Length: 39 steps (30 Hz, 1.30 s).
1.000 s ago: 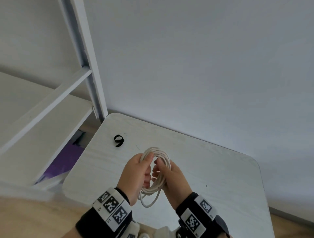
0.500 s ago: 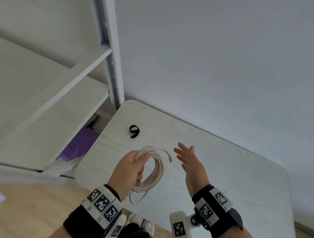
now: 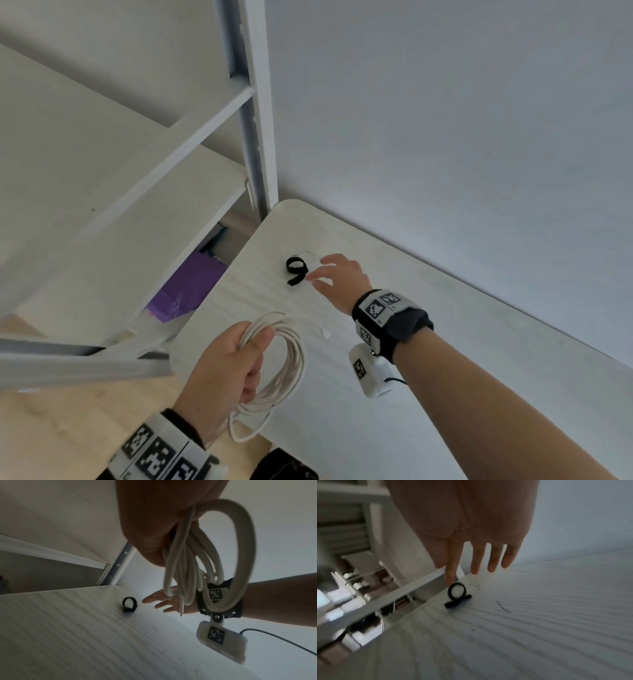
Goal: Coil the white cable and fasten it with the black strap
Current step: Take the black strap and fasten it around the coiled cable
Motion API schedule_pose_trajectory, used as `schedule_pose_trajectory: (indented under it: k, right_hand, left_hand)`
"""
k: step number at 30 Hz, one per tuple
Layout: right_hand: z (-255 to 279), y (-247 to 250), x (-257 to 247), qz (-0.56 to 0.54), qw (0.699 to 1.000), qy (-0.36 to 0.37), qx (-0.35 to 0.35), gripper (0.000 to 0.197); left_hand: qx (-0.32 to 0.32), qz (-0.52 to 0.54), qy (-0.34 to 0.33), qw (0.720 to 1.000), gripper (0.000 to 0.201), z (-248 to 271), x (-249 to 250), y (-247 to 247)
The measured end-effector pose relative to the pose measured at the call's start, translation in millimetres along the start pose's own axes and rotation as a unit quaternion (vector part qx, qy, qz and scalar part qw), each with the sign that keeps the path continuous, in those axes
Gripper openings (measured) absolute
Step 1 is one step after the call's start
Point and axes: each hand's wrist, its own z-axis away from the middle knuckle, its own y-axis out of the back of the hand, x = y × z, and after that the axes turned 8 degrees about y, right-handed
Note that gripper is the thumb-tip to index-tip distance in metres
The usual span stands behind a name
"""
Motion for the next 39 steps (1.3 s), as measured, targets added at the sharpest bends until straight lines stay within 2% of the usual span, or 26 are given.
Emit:
schedule_pose_trajectory:
  k: [3,6,8,10,13,18,20,25,28,36,38,39]
  right_hand:
    - [-12.6,-6.9,-10.3,0.085,0.994,0.032,-0.058,0.03]
    - [-19.4,-12.3,-12.6,0.134,0.983,0.017,-0.128,0.038]
    - [-21.2,-13.7,-12.8,0.138,0.981,0.0,-0.135,0.039]
    - [-19.9,-13.0,-11.3,0.093,0.992,-0.009,-0.086,0.036]
    - [-13.2,-6.0,-6.6,-0.019,0.999,0.004,0.039,0.029]
    - [13.1,19.6,-8.0,-0.139,0.975,-0.015,0.173,0.015]
    - [25.2,30.2,-7.4,-0.17,0.963,-0.024,0.207,0.022]
    - [64.3,58.0,-8.4,-0.224,0.947,-0.021,0.228,0.048]
    - [91.0,73.5,-6.8,-0.233,0.945,-0.01,0.231,0.054]
    - [176.5,118.5,-22.5,-0.3,0.931,0.07,0.194,0.052]
    - [198.4,127.9,-28.8,-0.317,0.921,0.089,0.21,0.053]
    - [208.8,132.2,-31.5,-0.328,0.912,0.101,0.223,0.047]
  left_hand:
    - [0.008,0.01,0.004,1.0,0.031,-1.4,-2.0,5.8]
    - [0.01,0.018,0.008,1.0,0.03,-1.3,-2.0,7.4]
    - [0.009,0.024,0.007,1.0,0.03,-1.5,-1.5,7.5]
    - [0.01,0.023,0.006,1.0,0.031,-1.8,-1.0,7.0]
    - [0.004,0.017,0.006,1.0,0.032,-2.9,0.6,3.4]
    - [-0.022,-0.008,-0.009,1.0,0.029,-2.9,11.7,-9.7]
    - [-0.034,-0.018,-0.018,0.999,0.029,-2.2,18.3,-16.8]
    - [-0.083,-0.034,-0.039,0.995,0.025,3.6,39.9,-39.0]
    - [-0.118,-0.052,-0.069,0.989,0.023,12.0,54.8,-56.7]
    - [-0.246,-0.118,-0.139,0.952,0.017,50.7,99.6,-110.1]
    - [-0.263,-0.132,-0.157,0.943,0.019,60.5,107.8,-121.7]
    - [-0.271,-0.136,-0.164,0.939,0.021,65.5,111.1,-127.1]
